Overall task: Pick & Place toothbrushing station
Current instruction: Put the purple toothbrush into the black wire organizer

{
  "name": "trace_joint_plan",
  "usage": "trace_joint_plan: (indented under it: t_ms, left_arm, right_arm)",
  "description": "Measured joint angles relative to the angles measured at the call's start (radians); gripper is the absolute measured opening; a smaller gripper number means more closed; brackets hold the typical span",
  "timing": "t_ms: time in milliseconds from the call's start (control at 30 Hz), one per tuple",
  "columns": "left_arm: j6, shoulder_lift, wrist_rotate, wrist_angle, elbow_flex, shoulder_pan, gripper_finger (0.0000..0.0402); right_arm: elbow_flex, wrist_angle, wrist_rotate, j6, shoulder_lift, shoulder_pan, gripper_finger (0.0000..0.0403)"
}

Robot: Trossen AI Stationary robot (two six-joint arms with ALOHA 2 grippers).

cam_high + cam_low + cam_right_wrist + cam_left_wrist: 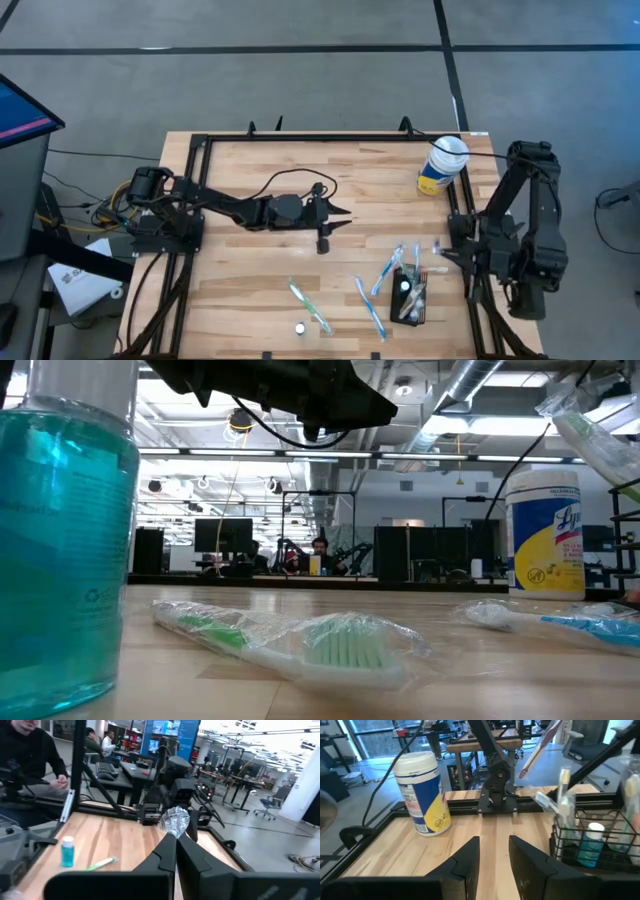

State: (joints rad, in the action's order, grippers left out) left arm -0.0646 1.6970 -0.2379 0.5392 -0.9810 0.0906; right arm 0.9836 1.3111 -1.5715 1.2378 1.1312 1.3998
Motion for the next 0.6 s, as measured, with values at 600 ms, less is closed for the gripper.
trace_joint_plan:
  t_ms: [600]
  left_arm:
    - [0.08,0.0,0.0,0.0,0.0,-0.018,0.0099]
  right_arm:
    - [-0.001,0.111,0.0,0.13,-0.12,0.038,0.0]
